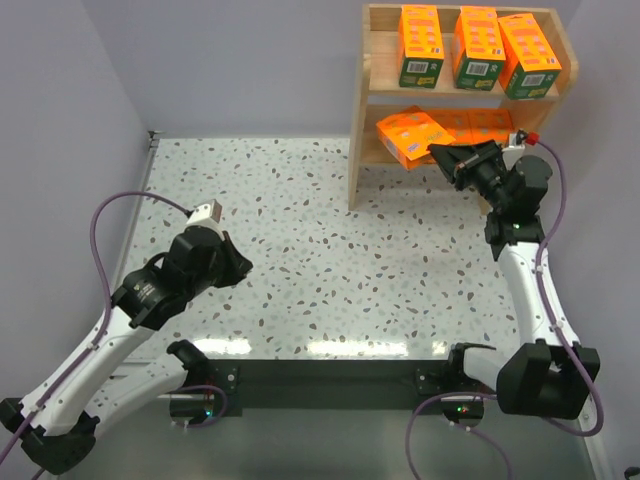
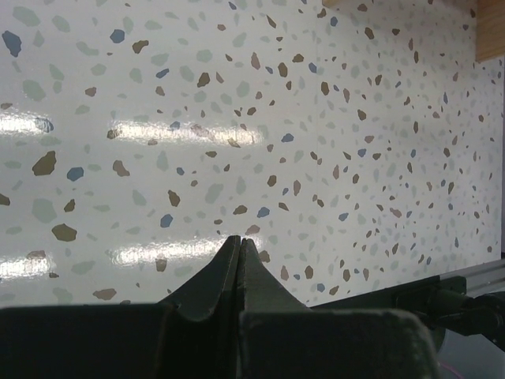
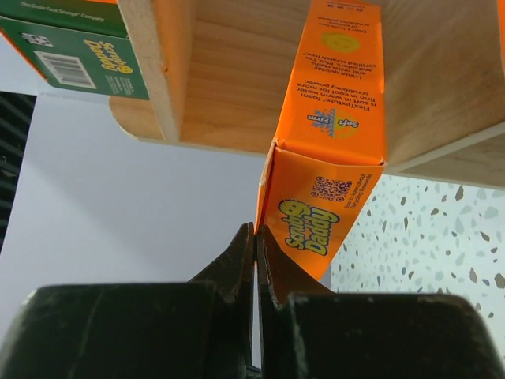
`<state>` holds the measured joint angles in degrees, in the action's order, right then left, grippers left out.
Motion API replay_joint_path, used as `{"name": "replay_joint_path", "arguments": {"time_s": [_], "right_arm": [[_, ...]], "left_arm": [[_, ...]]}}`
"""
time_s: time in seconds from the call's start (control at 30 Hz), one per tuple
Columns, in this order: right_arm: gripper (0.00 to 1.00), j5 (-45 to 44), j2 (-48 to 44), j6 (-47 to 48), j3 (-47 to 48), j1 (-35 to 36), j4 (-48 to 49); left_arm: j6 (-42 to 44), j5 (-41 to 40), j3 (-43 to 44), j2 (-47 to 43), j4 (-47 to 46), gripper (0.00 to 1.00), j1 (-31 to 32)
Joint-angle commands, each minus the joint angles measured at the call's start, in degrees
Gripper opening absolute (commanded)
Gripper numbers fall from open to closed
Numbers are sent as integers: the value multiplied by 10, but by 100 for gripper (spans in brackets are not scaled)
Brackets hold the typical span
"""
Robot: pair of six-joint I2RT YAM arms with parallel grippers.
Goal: Place and organize the cleaning sponges onto the shelf
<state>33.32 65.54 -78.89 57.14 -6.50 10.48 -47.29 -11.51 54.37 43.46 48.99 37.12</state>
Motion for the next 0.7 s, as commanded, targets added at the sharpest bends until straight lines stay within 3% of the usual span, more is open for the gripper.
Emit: {"name": "replay_joint_path", "arguments": {"time_s": [0.0, 0.23, 0.37, 0.67], "right_arm": [[0, -39, 26, -12, 4, 32, 84], [0, -174, 45, -7, -1, 104, 110], [0, -331, 44, 1, -19, 173, 109], [0, -415, 89, -34, -50, 196, 119]], "left_arm": [[11, 7, 23, -3, -11, 0, -4], [4, 9, 12, -11, -9, 0, -4], [-1, 9, 5, -15, -10, 0, -4], [-12, 6, -8, -34, -2, 0, -4]]}}
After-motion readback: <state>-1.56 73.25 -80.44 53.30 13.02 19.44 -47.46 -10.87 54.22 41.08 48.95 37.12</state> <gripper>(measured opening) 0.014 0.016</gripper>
